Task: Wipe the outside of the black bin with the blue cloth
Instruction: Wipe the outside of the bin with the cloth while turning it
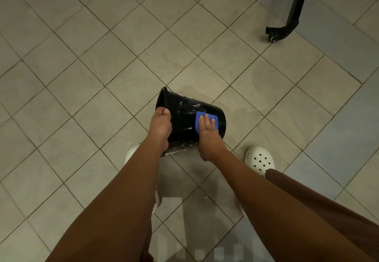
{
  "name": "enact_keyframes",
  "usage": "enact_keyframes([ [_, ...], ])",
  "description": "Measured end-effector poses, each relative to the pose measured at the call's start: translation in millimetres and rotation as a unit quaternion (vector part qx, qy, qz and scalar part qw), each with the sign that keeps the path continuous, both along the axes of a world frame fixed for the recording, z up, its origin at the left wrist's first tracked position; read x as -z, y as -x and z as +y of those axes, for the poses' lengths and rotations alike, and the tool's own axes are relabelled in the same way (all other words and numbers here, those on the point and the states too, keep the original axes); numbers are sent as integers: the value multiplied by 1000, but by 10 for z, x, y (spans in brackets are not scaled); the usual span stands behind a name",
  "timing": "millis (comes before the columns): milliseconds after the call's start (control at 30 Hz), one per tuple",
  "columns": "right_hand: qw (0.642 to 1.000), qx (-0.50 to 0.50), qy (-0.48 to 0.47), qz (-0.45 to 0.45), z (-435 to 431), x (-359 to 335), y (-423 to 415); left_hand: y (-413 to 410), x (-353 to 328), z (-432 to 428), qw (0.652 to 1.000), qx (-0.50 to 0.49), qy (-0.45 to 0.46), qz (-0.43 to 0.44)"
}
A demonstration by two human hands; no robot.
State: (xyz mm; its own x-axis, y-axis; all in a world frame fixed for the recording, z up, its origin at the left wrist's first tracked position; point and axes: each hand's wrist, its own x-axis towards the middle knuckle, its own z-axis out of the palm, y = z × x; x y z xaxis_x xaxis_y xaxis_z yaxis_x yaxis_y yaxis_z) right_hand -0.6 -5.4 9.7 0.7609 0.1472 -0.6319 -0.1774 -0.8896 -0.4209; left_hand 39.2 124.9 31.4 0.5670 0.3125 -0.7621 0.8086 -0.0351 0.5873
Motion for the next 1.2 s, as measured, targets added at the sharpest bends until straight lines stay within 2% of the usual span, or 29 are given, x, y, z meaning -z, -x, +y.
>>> enact_keyframes([
  [67,1000,21,2,8,9,-11,40,-10,-2,0,1000,3,1,1],
  [233,996,-62,-7,-66,293,-53,229,-39,19,21,1000,0,0,0],
  [367,992,-91,-29,-84,163,52,153,-21,24,48,1000,-21,0,0],
  [633,999,38,3,9,-79,115,47,-11,8,55,1000,-6,-6,11],
  [733,1000,7,21,-21,137,47,128,-25,21,47,1000,5,-18,12],
  [900,996,-46,-2,-74,96,118,91,-16,2,44,1000,2,-19,11],
  [1200,996,83,6,38,-84,173,0,6,-18,37,1000,6,-15,11],
])
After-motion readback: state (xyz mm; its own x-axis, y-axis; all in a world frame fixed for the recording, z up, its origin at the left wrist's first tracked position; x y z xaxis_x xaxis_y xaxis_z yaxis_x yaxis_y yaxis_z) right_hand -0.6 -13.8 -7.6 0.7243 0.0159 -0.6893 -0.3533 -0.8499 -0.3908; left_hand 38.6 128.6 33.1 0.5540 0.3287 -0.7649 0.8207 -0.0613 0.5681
